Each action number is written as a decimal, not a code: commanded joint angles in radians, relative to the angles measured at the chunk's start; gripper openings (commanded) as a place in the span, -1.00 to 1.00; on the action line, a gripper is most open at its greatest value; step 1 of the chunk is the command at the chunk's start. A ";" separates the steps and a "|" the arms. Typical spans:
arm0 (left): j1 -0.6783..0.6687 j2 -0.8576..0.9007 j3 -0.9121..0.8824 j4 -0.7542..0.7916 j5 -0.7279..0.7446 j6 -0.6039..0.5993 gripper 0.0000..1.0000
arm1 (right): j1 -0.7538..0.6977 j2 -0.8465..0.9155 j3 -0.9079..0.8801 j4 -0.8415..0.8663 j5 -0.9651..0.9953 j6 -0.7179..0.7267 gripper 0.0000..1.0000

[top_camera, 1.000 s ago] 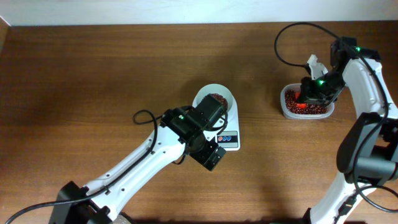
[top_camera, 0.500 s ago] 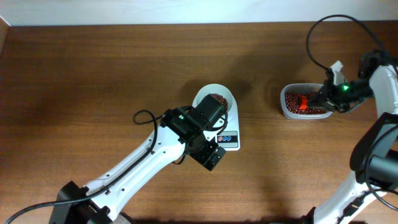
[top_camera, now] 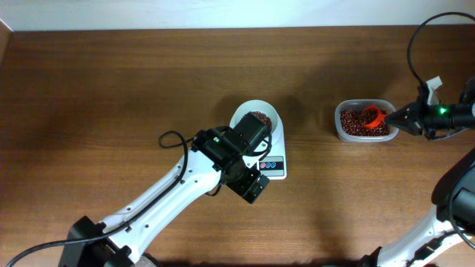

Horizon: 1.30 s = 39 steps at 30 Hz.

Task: Scoop item into bowl and weigh 50g on scale
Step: 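Scoop more beans and lift the scoop with the right gripper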

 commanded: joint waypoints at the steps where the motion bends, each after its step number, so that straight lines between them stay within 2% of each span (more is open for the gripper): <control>1: 0.003 -0.026 -0.008 0.001 -0.007 0.016 0.98 | -0.028 0.013 -0.003 -0.024 -0.058 -0.015 -0.92; 9: 0.003 -0.026 -0.008 0.001 -0.007 0.016 0.98 | -0.029 0.013 0.002 -0.009 -0.056 0.057 -0.92; 12: 0.003 -0.026 -0.008 0.001 -0.007 0.016 0.98 | -0.050 0.013 0.004 -0.029 -0.112 0.063 -0.92; 14: 0.003 -0.026 -0.008 0.001 -0.007 0.016 0.98 | -0.059 0.012 0.003 -0.054 -0.118 0.118 -0.93; 19: 0.003 -0.026 -0.008 0.001 -0.007 0.016 0.98 | -0.045 0.011 0.003 -0.046 -0.092 0.121 -0.92; 26: 0.003 -0.026 -0.008 0.001 -0.007 0.016 0.98 | -0.048 0.005 0.006 -0.064 -0.110 0.105 -0.92; 30: 0.003 -0.026 -0.008 0.001 -0.007 0.016 0.98 | -0.045 0.003 0.045 -0.118 -0.116 0.098 -0.92; 39: 0.002 -0.026 -0.008 0.001 -0.007 0.016 0.98 | -0.046 0.001 0.179 -0.290 -0.150 -0.018 -0.92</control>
